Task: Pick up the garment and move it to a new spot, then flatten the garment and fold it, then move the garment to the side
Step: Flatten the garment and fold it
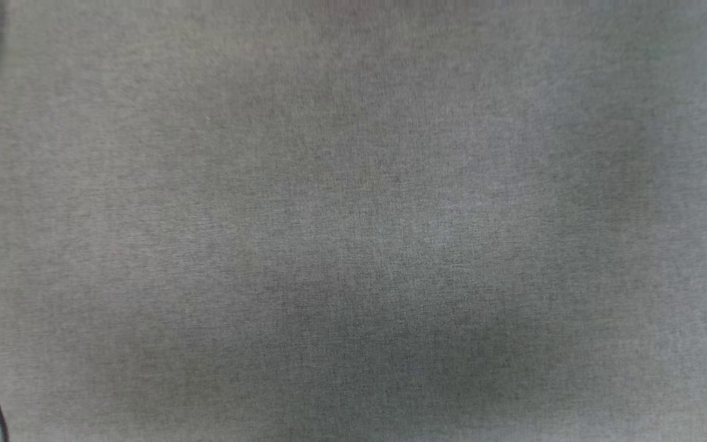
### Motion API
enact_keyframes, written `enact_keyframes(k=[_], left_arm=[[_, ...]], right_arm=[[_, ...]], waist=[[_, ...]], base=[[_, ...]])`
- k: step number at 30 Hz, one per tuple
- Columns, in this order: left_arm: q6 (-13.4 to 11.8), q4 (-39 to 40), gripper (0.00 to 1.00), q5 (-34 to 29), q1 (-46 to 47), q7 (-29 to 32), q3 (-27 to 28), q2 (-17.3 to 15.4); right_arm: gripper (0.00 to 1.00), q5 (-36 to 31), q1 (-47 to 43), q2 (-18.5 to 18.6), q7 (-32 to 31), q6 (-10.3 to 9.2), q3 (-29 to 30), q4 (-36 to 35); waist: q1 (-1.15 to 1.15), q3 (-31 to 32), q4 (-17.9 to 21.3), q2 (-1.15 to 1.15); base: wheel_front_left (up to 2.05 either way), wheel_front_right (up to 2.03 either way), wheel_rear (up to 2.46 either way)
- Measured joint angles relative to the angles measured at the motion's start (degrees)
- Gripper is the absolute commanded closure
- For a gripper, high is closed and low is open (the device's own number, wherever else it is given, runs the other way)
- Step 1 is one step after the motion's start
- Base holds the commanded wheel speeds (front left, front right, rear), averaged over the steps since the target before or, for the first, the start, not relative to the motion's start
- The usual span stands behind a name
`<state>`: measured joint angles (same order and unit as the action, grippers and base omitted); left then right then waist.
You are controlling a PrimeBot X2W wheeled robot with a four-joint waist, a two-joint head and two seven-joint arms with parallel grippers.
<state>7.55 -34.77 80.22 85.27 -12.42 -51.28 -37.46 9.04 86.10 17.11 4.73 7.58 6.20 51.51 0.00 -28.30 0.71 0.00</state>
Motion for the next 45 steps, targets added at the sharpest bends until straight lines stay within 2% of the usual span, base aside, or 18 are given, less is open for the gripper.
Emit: enact_keyframes(k=[6,12,18,25,29,37,42,45], left_arm=[[0.00,10.80,1.00,5.60,-20.32,-1.85,-2.79,-4.58],[0.00,20.08,1.00,8.12,-38.10,-2.48,-2.53,-8.12],[0.00,26.66,1.00,7.51,-52.24,-2.54,1.33,-10.46],[0.00,34.30,1.00,5.36,-65.11,-2.55,3.42,-15.46],[0.00,37.69,1.00,5.12,-71.19,-2.55,5.46,-17.46],[0.00,42.91,1.00,4.27,-83.68,-2.55,12.35,-19.83],[0.00,44.63,1.00,2.82,-86.72,-2.55,14.79,-18.93],[0.00,45.10,1.00,1.90,-86.89,-2.54,14.24,-17.98]], right_arm=[[1.00,9.16,-16.72,2.29,-3.19,-0.01,-7.71,-3.37],[1.00,19.30,-37.09,6.99,-9.53,-0.01,-12.39,-14.39],[1.00,24.93,-54.40,11.03,-17.24,0.00,-11.36,-27.86],[1.00,28.86,-72.66,12.63,-28.80,0.00,-6.47,-43.70],[1.00,29.75,-81.76,11.72,-34.39,0.00,-1.81,-52.27],[1.00,29.72,-96.66,5.68,-44.12,0.00,7.66,-67.95],[1.00,29.47,-98.99,2.64,-46.78,-0.01,10.43,-72.71],[1.00,28.93,-98.99,1.26,-48.29,-0.01,10.15,-72.97]], waist=[[0.00,3.28,-0.31,0.00],[0.00,6.10,-0.46,0.00],[0.00,7.98,-0.49,0.00],[0.00,8.90,-1.36,0.00],[0.00,8.78,-2.02,0.00],[0.00,8.04,-3.05,0.00],[0.00,7.68,-3.38,0.00],[0.00,7.78,-3.45,0.00]], base=[[0.00,0.00,0.00],[0.00,0.00,0.00],[0.00,0.00,0.00],[0.00,0.00,0.00],[0.00,0.00,0.00],[0.00,0.00,0.00],[0.00,0.00,0.00],[0.00,0.00,0.00]])
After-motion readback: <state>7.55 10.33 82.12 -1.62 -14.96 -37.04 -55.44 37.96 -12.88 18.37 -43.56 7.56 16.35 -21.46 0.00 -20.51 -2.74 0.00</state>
